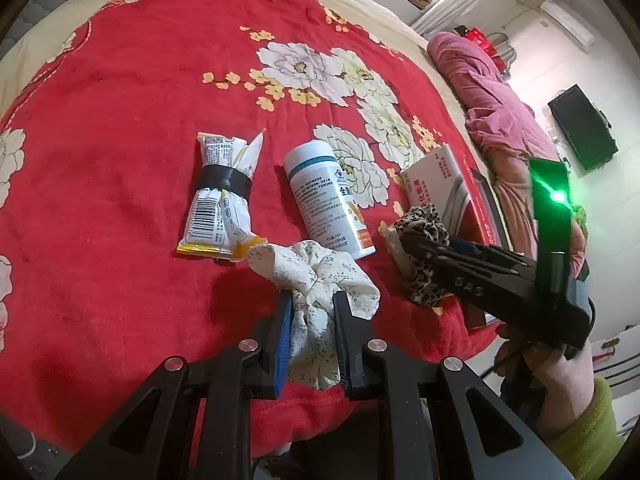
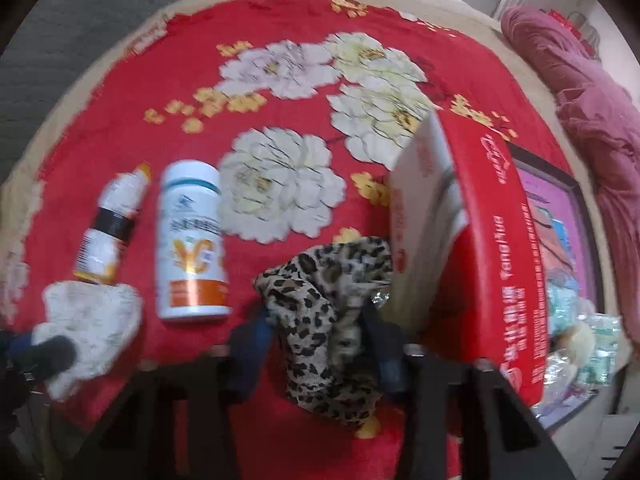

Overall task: Organize soft objects
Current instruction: 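Grasp the white floral scrunchie with the left tool while the right tool grasps the leopard scrunchie, then carry both scrunchies over the tray with both tools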

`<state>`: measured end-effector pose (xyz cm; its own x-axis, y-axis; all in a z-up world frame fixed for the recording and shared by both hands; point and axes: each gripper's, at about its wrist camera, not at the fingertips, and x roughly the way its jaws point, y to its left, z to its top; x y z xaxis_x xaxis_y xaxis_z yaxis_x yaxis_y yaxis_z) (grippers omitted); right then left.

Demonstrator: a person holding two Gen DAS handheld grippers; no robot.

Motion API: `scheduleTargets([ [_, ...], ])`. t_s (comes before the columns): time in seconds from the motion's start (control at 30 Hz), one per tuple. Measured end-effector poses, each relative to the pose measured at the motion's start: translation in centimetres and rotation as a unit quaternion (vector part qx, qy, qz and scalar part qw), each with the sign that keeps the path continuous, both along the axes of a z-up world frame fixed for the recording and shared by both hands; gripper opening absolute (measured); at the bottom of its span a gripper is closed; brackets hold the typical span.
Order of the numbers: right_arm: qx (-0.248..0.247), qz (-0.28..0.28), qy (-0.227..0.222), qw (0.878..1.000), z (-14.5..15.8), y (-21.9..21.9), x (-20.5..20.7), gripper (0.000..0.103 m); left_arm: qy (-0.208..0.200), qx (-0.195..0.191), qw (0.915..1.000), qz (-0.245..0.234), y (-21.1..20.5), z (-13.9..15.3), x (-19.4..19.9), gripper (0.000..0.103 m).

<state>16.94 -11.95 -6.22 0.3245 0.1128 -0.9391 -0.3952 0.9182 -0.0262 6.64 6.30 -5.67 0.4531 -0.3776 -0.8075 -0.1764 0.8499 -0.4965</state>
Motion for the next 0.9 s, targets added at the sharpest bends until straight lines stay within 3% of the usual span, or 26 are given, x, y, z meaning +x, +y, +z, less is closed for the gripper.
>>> scheduleTargets([
  [0.1,0.034,0.007,0.017,0.999,0.1,-0.2,-0.3,0.024,0.002,-0.001,1.0000,0.004,0.2,-0.1,0.2,0.020],
  [0.43,0.163,0.021,0.002,0.986,3.8,-2.4,-2.0,0.022,-0.015,-0.002,0.9999,0.000,-0.4,1.3,0.4,0.020],
  [0.9,0.197,0.015,-0.078,0.977,11.1,-5.7,-2.8,0.022,-0.083,0.029,0.9952,-0.043,-4.7,8.1,1.3,0.020],
])
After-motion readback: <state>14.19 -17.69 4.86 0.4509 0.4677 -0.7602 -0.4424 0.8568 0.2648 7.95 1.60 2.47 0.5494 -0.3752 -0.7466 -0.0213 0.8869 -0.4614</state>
